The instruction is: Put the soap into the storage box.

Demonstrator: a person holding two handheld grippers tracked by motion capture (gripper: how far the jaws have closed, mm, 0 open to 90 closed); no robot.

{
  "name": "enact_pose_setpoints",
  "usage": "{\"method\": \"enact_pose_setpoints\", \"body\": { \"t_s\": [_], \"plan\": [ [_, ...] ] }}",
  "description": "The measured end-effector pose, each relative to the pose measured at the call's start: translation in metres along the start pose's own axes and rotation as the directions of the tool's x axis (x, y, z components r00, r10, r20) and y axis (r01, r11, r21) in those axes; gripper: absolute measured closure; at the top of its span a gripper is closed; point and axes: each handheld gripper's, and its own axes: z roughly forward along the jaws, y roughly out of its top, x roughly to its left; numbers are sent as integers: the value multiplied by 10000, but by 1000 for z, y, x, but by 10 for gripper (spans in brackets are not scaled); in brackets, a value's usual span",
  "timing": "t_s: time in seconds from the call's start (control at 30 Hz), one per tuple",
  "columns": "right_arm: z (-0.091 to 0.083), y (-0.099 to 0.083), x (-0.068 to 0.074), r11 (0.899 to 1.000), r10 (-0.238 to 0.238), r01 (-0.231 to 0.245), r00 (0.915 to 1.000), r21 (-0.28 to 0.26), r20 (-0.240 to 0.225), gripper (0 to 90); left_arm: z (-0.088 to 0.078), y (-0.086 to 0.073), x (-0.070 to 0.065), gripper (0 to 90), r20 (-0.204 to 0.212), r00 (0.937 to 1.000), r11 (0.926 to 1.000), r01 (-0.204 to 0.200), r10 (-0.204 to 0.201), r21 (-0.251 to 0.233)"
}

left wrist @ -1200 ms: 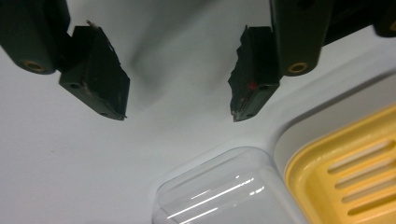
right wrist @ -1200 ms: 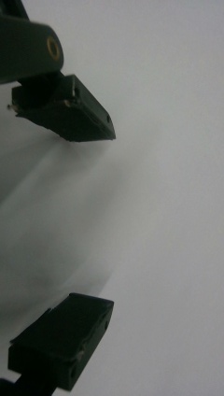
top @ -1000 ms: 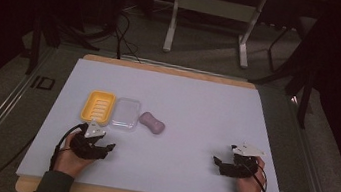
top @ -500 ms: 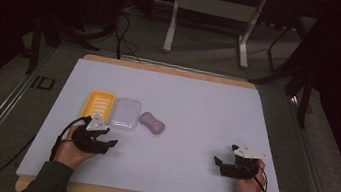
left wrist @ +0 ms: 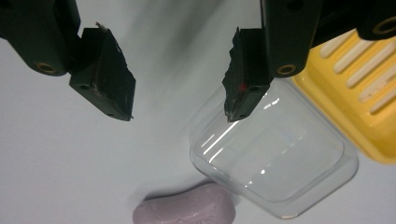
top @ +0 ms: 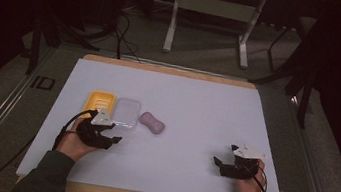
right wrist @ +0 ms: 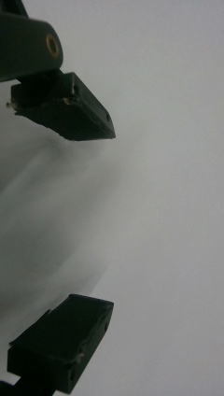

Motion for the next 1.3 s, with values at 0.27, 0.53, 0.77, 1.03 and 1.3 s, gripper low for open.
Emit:
{"method": "enact_pose_setpoints", "body": {
  "t_s": [0.27, 0.53, 0.77, 1.03, 1.3],
  "plan": [
    [0, 0, 0, 10000, -13, 13, 10000, 30, -15, 144, 2, 11, 4, 400, -34, 9999, 9999, -136, 136, 27],
    [0, 0, 0, 10000, -9, 9, 10000, 49, -10, 143, 5, 22, 6, 380, 65, 9993, 9993, -379, 379, -1],
    [0, 0, 0, 10000, -35, 35, 10000, 45, 2, 143, 15, 32, 9, 349, 337, 9975, 9981, -614, 613, 18],
    [0, 0, 0, 10000, -46, 46, 10000, 52, 0, 144, 21, 42, 10, 294, 498, 9955, 9967, -806, 803, 56],
    [0, 0, 1, 10000, -61, 61, 10000, 73, 4, 144, 26, 51, 13, 270, 638, 9940, 9959, -895, 887, 98]
  ]
}}
